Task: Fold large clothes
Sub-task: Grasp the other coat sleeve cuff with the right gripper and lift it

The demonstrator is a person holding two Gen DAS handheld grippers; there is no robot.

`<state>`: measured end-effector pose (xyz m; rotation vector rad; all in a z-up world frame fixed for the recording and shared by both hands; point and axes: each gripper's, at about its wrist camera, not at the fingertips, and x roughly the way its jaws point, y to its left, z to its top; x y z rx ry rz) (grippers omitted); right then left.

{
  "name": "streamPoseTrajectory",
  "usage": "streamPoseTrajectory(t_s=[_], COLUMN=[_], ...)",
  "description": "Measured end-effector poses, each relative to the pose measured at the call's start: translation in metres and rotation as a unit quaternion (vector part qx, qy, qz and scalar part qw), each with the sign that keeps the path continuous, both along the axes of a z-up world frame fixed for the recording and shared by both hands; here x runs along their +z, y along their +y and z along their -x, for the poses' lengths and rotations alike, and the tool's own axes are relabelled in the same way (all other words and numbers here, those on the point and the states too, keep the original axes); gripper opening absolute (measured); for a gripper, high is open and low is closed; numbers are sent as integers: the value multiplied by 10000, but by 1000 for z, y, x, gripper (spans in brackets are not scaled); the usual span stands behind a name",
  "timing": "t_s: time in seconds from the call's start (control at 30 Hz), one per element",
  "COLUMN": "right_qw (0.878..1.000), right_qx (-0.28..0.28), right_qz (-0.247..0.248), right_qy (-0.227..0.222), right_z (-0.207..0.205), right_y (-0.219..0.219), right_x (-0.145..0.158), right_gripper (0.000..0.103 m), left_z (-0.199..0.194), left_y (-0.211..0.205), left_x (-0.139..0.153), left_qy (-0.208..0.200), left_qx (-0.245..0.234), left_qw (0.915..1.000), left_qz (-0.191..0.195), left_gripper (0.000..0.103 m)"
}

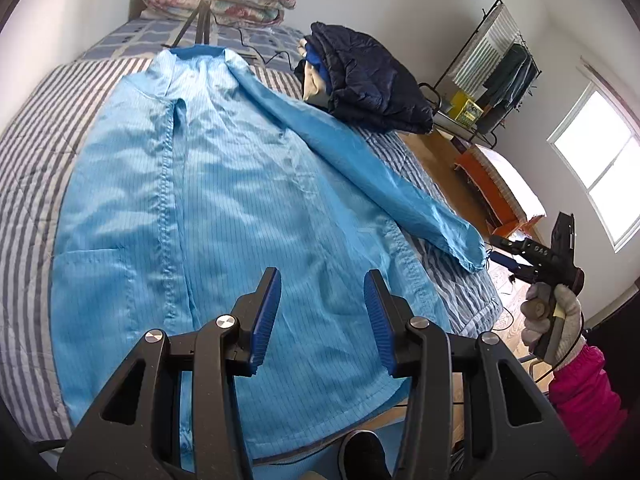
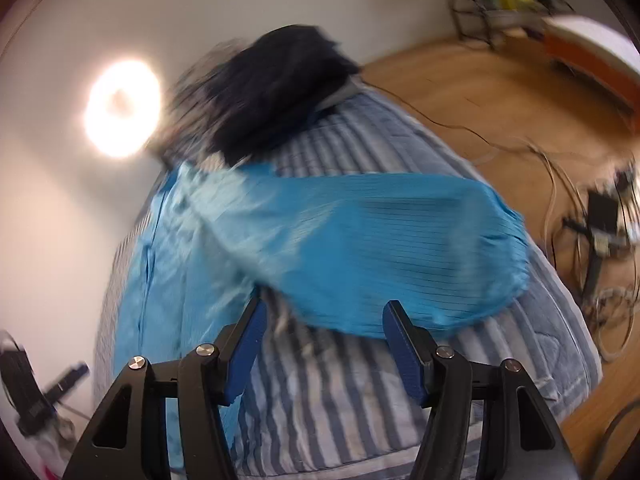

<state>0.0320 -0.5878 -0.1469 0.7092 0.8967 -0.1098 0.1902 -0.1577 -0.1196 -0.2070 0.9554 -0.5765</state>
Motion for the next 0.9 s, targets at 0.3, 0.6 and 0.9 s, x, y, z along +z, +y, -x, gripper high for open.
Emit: streamPoseTrajectory(t_s=[0.3, 0.6, 0.9], right_qw=[9893, 9755, 9934], right_qx=[-1150, -1496, -994], right_qz=[-838, -1586, -416], right_qy=[328, 311, 391], right_z=[31, 20, -6], right_y=[-80, -104, -77], right_x=[-40, -75, -49], right_gripper=[65, 65, 8], left_z=[-1, -4, -7], left_y=[-21, -23, -13], left_x=[-7, -12, -17], left_qy=[11, 40, 63], left_qx=[-214, -218, -140], left_qw=[9997, 9996, 9996], left_qz=[-128, -182, -249], left_gripper=[44, 44, 44])
